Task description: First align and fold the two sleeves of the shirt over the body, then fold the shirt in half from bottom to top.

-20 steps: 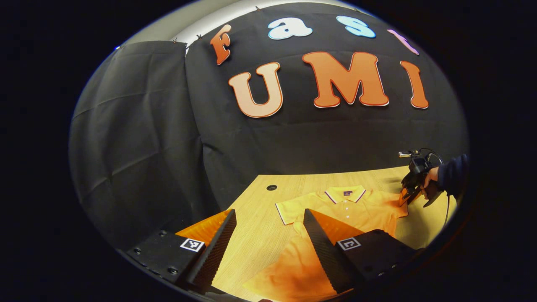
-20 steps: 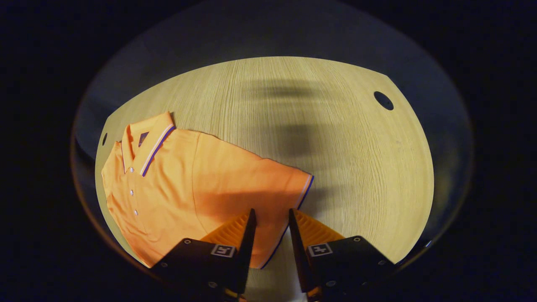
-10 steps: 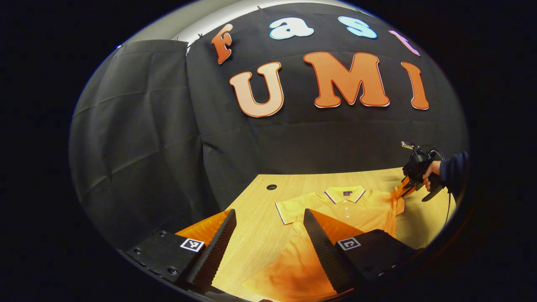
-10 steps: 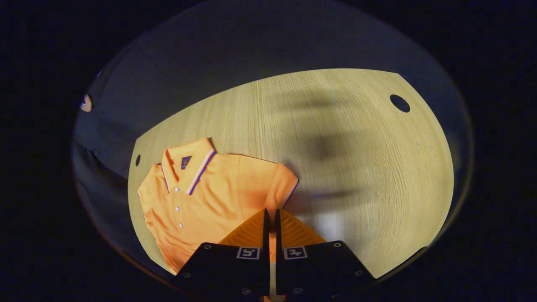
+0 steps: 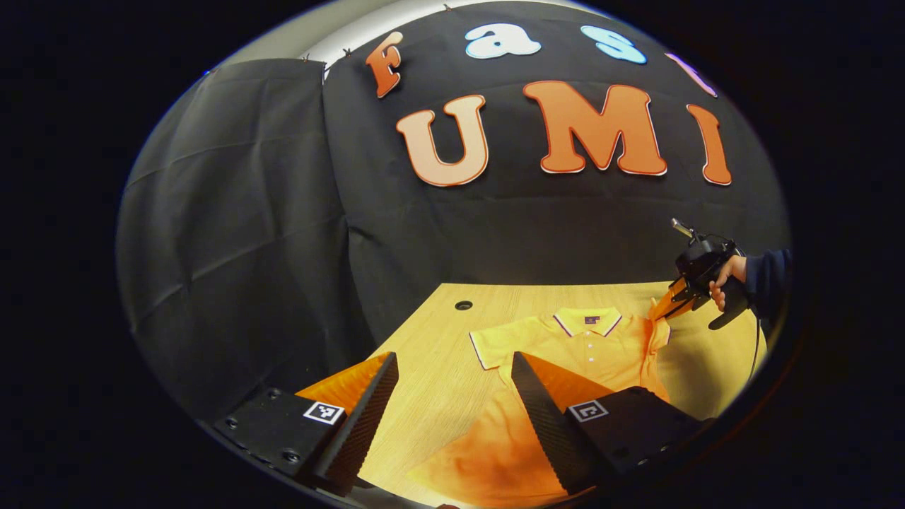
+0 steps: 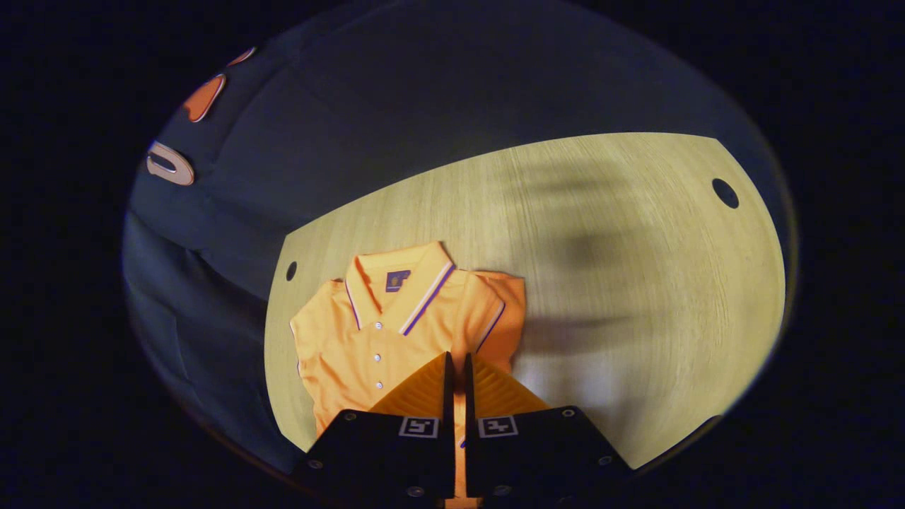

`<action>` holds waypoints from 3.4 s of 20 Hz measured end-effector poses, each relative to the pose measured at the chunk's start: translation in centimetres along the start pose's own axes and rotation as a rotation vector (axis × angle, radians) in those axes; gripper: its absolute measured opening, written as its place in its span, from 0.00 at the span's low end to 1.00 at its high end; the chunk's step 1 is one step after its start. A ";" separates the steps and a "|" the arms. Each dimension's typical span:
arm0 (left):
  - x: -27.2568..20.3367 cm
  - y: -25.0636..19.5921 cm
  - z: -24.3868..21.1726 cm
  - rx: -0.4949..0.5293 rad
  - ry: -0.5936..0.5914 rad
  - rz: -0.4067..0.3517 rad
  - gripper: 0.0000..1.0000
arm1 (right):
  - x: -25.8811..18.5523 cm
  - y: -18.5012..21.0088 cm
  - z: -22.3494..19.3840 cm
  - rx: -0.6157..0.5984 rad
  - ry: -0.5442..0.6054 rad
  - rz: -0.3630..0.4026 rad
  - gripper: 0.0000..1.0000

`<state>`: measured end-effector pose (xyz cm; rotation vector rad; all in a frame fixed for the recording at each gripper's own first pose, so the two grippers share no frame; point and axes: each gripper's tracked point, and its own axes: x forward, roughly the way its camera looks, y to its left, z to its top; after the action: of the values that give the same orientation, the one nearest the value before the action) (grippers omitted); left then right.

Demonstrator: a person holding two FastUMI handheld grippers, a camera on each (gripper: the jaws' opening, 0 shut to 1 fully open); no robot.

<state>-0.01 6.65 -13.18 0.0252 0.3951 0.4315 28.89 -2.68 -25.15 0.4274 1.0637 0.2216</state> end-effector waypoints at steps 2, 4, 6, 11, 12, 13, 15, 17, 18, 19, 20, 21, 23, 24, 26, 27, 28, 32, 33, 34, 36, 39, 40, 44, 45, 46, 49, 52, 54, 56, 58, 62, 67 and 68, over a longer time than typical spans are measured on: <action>0.2 0.2 -0.4 -0.004 0.019 0.015 0.99 | 0.5 1.0 -0.7 -0.009 0.030 0.023 0.10; 0.3 0.1 -0.5 -0.012 0.023 0.021 0.99 | 1.0 1.8 -0.9 -0.009 0.041 0.050 0.13; 0.4 0.1 -0.3 -0.030 0.032 0.018 0.99 | 0.9 2.6 -0.7 -0.004 0.037 0.081 0.23; 3.4 -0.7 0.0 -0.115 0.082 -0.049 0.99 | -0.4 2.6 -0.2 -0.041 -0.007 0.093 0.59; 4.3 -1.0 0.1 -0.129 0.093 -0.068 0.99 | -1.2 2.5 -0.2 -0.042 -0.018 0.092 0.63; 5.1 -1.3 0.2 -0.144 0.108 -0.091 0.99 | -1.7 2.5 -0.2 -0.039 -0.032 0.091 0.73; 6.9 -2.0 0.6 -0.169 0.137 -0.137 0.99 | -2.5 2.5 -0.2 -0.031 -0.060 0.091 0.82; 8.6 -2.5 0.5 -0.192 0.179 -0.177 0.99 | -3.1 2.2 -0.2 -0.032 -0.088 0.076 0.86; 9.4 -2.6 0.0 -0.196 0.209 -0.195 0.99 | -3.5 2.2 -0.5 -0.031 -0.103 0.066 0.86; 10.3 -2.5 -0.4 -0.192 0.240 -0.210 1.00 | -3.9 2.1 -0.8 -0.020 -0.112 0.054 0.87; 11.7 -2.7 -0.8 -0.181 0.265 -0.226 1.00 | -4.5 2.1 -1.1 0.001 -0.132 0.045 0.87; 13.0 -3.0 -1.1 -0.167 0.284 -0.246 1.00 | -4.9 2.3 -1.4 0.017 -0.149 0.041 0.87; 16.3 -4.0 -2.2 -0.141 0.328 -0.283 0.99 | -6.0 2.0 -2.4 0.042 -0.178 0.011 0.87; 17.9 -4.4 -2.4 -0.140 0.358 -0.305 0.99 | -6.3 1.9 -3.0 0.050 -0.194 -0.009 0.87; 20.5 -4.4 -3.0 -0.168 0.424 -0.322 0.99 | -7.6 1.8 -3.8 0.055 -0.230 -0.039 0.87; 21.8 -4.1 -3.4 -0.185 0.457 -0.330 0.99 | -8.2 1.8 -4.1 0.051 -0.250 -0.053 0.87; 22.5 -3.8 -4.2 -0.198 0.493 -0.335 0.98 | -8.8 1.9 -4.5 0.045 -0.267 -0.070 0.87; 25.7 -4.6 -5.8 -0.182 0.611 -0.329 0.98 | -11.1 2.8 -5.3 0.077 -0.342 -0.095 0.87; 26.8 -5.1 -6.2 -0.184 0.639 -0.335 0.97 | -11.6 3.3 -5.6 0.101 -0.354 -0.087 0.87; 27.4 -5.5 -6.6 -0.185 0.672 -0.350 0.97 | -12.1 3.5 -6.0 0.110 -0.367 -0.090 0.87; 29.2 -5.5 -7.1 -0.170 0.711 -0.357 0.97 | -12.9 3.2 -6.4 0.094 -0.407 -0.134 0.87; 31.5 -6.2 -8.1 -0.160 0.780 -0.356 0.97 | -14.6 3.3 -6.4 0.081 -0.497 -0.194 0.87; 32.3 -6.4 -8.3 -0.161 0.799 -0.358 0.96 | -15.0 3.5 -6.6 0.088 -0.520 -0.204 0.87; 35.0 -7.5 -9.9 -0.145 0.868 -0.359 0.93 | -16.8 3.4 -7.6 0.130 -0.588 -0.260 0.87; 35.5 -7.7 -10.2 -0.133 0.883 -0.357 0.96 | -17.2 3.6 -7.8 0.140 -0.605 -0.268 0.87; 36.2 -7.8 -10.7 -0.117 0.893 -0.348 0.92 | -17.8 3.6 -8.2 0.147 -0.622 -0.281 0.87; 37.4 -8.1 -11.5 -0.069 0.924 -0.328 0.87 | -19.4 3.3 -9.3 0.128 -0.661 -0.330 0.87; 38.2 -8.5 -11.9 -0.014 0.931 -0.312 0.86 | -20.9 3.3 -9.7 0.108 -0.702 -0.367 0.87; 38.2 -8.9 -12.4 0.007 0.951 -0.304 0.86 | -21.9 3.0 -10.1 0.101 -0.717 -0.378 0.87; 38.8 -8.8 -12.6 0.027 0.938 -0.283 0.87 | -22.5 2.7 -10.5 0.096 -0.720 -0.391 0.87; 38.7 -8.9 -12.4 0.044 0.941 -0.298 0.76 | -22.8 2.4 -11.1 0.096 -0.719 -0.397 0.87; 38.6 -10.0 -11.7 0.033 0.910 -0.388 0.25 | -23.3 1.5 -12.3 0.103 -0.722 -0.409 0.87; 38.3 -11.7 -8.0 0.043 0.728 -0.519 0.13 | -24.0 0.6 -13.3 0.121 -0.733 -0.411 0.87; 38.1 -12.4 -7.1 0.039 0.693 -0.541 0.13 | -24.0 0.5 -13.5 0.123 -0.731 -0.417 0.87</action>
<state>34.09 10.63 -35.04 -0.1955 1.0609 -0.1212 5.62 -8.17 -11.46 0.3440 0.4243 -0.3562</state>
